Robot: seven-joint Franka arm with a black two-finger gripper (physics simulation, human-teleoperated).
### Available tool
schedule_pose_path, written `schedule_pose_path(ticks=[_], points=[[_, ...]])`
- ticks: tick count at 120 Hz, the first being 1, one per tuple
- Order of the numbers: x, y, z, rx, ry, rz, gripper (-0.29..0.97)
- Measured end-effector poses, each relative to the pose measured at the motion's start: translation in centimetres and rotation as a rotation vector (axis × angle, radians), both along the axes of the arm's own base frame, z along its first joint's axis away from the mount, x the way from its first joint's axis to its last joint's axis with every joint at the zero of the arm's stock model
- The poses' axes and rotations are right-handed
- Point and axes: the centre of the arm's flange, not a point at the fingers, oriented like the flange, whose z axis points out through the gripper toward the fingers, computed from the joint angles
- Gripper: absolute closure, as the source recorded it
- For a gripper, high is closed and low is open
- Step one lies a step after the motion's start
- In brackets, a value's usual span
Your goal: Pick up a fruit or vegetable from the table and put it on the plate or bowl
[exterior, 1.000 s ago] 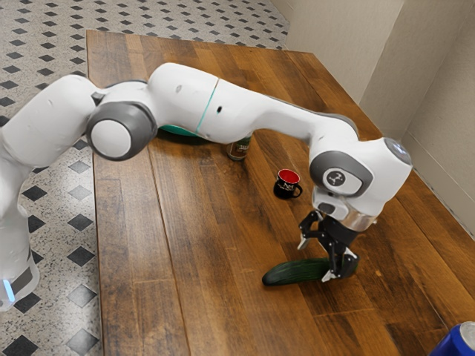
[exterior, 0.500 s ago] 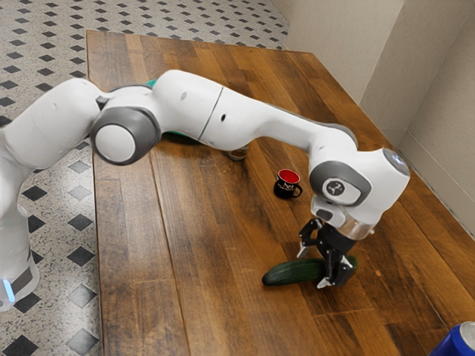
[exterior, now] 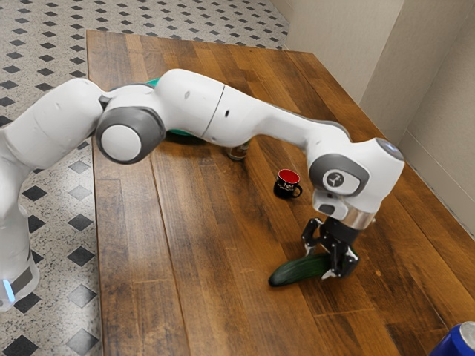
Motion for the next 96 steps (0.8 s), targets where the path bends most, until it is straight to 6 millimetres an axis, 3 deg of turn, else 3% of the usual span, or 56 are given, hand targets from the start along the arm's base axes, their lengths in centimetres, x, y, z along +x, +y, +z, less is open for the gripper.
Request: schedule_pose_path(ticks=[15, 30, 42, 49, 58, 72, 84, 96], points=[[0.2, 0.1, 0.2, -0.009, -0.01, 0.024, 0.44], [0.3, 0.7, 1.6, -0.011, -0.034, 0.046, 0.45], [0.3, 2.7, 5.4, -0.015, -0.085, 0.081, 0.45], [0.3, 5.4, 8.5, -0.017, -0.119, 0.121, 0.45], [-0.2, 10.0, 12.6, -0.011, -0.151, 0.189, 0.46], [-2.3, 21.6, 18.6, 0.016, -0.162, 0.364, 0.46], [-4.5, 31.5, 19.7, 0.038, -0.108, 0.519, 0.47], [-6.8, 38.5, 19.6, 0.048, -0.047, 0.639, 0.47]])
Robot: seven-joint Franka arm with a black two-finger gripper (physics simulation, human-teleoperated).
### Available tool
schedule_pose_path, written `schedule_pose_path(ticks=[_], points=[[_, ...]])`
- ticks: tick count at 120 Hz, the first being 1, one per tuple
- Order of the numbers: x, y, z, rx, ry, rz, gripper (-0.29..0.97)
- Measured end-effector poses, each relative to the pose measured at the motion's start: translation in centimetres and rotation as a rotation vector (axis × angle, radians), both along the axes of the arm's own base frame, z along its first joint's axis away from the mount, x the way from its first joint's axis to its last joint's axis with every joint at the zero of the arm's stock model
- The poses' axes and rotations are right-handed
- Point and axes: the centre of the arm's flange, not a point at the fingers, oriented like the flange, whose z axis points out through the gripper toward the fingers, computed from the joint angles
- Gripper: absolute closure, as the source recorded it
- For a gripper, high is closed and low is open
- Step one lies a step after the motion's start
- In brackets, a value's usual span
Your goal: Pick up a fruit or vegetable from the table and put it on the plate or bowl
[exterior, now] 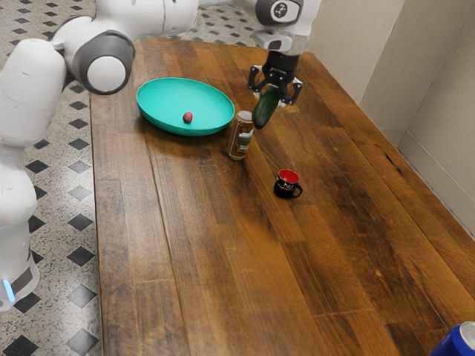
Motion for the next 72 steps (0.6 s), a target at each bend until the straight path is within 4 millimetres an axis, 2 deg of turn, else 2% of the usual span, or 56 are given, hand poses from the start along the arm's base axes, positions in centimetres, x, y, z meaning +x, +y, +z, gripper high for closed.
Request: schedule_pose_path(ticks=[15, 21, 35, 47, 52, 59, 72], points=[[-4.3, 10.7, -0.7, -0.022, 0.054, 0.209, 0.47], [-5.9, 13.8, -1.2, -0.032, 0.071, 0.282, 0.47], [-8.2, 17.8, -2.5, -0.054, 0.109, 0.385, 0.47], [-12.3, 23.5, -3.8, -0.077, 0.141, 0.533, 0.47], [-13.6, 25.2, -4.4, -0.084, 0.154, 0.584, 0.47], [-14.6, 26.4, -5.1, -0.094, 0.168, 0.626, 0.47], [-15.1, 27.1, -6.4, -0.109, 0.193, 0.665, 0.47]])
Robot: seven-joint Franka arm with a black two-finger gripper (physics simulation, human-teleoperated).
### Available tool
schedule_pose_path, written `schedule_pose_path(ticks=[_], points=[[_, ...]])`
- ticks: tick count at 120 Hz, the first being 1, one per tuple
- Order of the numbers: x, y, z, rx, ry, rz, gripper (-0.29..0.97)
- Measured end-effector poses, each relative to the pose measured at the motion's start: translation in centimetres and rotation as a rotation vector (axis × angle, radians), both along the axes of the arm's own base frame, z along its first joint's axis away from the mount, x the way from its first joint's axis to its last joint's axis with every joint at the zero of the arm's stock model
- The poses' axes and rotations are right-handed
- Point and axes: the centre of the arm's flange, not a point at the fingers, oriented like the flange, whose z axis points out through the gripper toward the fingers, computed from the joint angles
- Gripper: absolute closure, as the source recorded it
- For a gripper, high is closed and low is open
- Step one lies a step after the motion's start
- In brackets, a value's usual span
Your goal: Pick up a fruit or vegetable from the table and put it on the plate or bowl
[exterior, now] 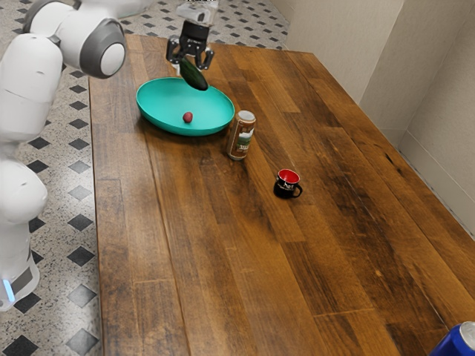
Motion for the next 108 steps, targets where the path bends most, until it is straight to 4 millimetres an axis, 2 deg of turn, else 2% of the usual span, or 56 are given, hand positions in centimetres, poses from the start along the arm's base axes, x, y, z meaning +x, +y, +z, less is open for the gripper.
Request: schedule_pose_path(ticks=[10, 20, 37, 52, 72, 90, 108], points=[[-1.0, 1.4, -0.9, -0.01, 0.013, 0.042, 0.47], [-1.2, 1.9, -1.5, -0.015, 0.022, 0.065, 0.47], [-0.6, 2.6, -2.9, -0.002, 0.02, 0.091, 0.47], [-0.3, 3.5, -2.8, 0.038, -0.013, 0.117, 0.47], [0.5, 3.3, -2.6, 0.064, -0.041, 0.127, 0.47], [0.9, 3.1, -2.5, 0.086, -0.036, 0.119, 0.19], [1.1, 2.9, -2.4, 0.099, -0.032, 0.117, 0.07]])
